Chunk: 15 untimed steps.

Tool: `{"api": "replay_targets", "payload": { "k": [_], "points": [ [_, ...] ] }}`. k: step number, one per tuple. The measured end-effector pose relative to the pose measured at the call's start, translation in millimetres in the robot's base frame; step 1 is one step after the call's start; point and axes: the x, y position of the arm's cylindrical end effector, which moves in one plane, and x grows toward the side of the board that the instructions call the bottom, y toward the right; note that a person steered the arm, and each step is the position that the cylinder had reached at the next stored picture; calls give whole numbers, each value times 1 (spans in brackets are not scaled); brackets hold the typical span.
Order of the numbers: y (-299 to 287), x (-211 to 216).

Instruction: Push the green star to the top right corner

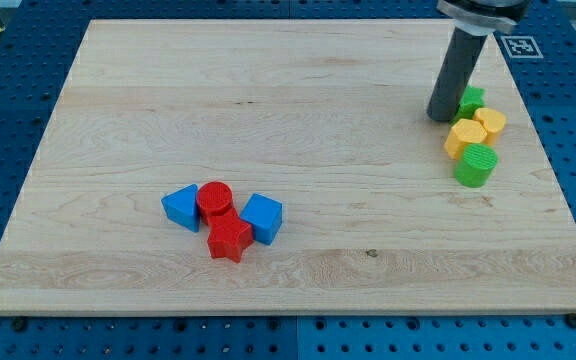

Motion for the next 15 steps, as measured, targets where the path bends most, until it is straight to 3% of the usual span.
{"api": "replay_targets", "payload": {
  "k": [2,3,6,8,10,11,15],
  "points": [
    [12,35],
    [31,27],
    [38,-65],
    [35,-69],
    [-46,-89],
    [-57,-96],
    [17,-119]
  ]
}}
